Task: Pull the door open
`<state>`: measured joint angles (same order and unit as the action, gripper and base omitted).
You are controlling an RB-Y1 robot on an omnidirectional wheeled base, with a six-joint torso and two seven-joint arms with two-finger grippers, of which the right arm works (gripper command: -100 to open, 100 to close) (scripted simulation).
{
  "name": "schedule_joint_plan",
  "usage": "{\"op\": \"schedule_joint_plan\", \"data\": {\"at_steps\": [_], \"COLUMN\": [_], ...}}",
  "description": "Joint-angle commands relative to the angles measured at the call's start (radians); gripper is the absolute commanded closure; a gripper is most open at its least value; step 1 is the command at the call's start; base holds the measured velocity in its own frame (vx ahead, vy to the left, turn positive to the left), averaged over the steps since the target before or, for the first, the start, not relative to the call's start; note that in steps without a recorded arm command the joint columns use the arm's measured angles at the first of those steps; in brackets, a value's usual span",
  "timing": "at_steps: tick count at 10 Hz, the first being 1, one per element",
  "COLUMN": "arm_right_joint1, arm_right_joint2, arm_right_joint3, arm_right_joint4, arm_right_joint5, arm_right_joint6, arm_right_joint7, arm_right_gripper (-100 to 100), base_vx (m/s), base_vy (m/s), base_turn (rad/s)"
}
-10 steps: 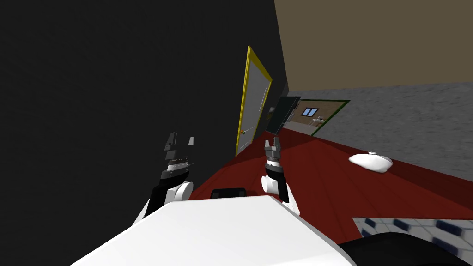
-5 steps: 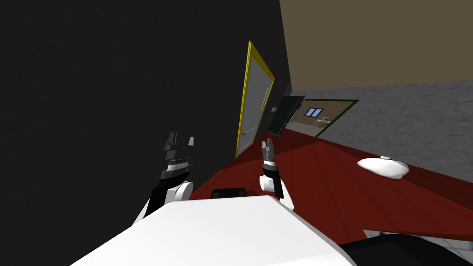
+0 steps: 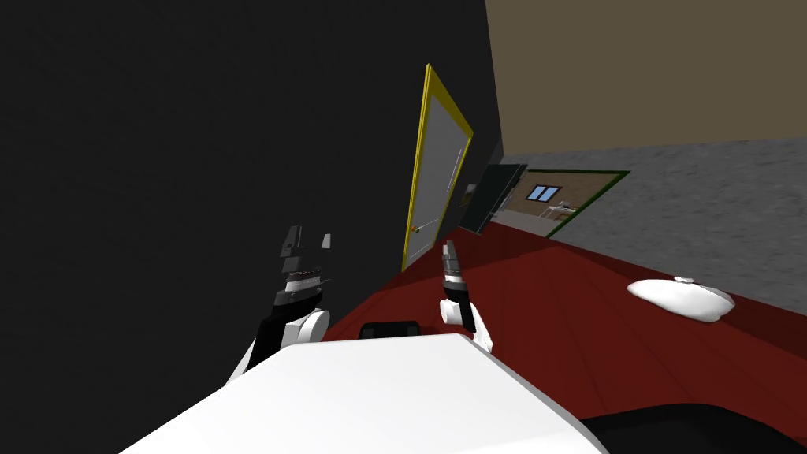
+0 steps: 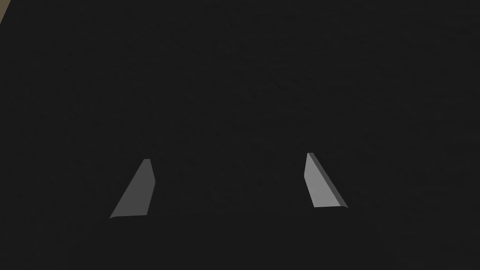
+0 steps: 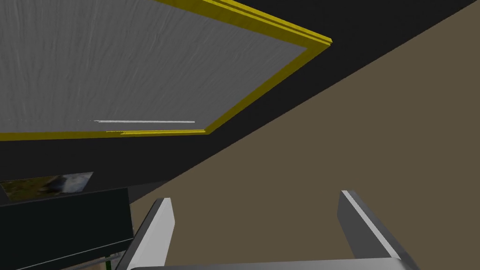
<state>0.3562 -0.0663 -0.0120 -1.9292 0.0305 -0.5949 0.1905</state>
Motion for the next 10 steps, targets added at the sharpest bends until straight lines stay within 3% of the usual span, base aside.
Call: {"op": "schedule_joint_plan", "data": {"at_steps": [1, 4, 5, 10], "arm_right_joint1": [-0.018, -0.053, -0.053, -0.114], "arm_right_joint2": [-0.009, -0.023, -0.023, -0.046], "arm_right_joint3": [0.002, 0.007, 0.007, 0.015], "arm_right_joint4": [0.045, 0.130, 0.138, 0.293], "arm_right_joint5": [0.013, 0.037, 0.037, 0.080], "arm_right_joint6": [-0.011, -0.037, -0.037, -0.084], "arm_right_joint7": [0.035, 0.097, 0.097, 0.208], "arm_right_gripper": [-100, -100, -100, -100], "base_vx": [0.077, 0.099, 0.063, 0.076], "base_vy": [-0.061, -0.078, -0.045, -0.070], "base_turn": [0.074, 0.061, 0.023, 0.063]}}
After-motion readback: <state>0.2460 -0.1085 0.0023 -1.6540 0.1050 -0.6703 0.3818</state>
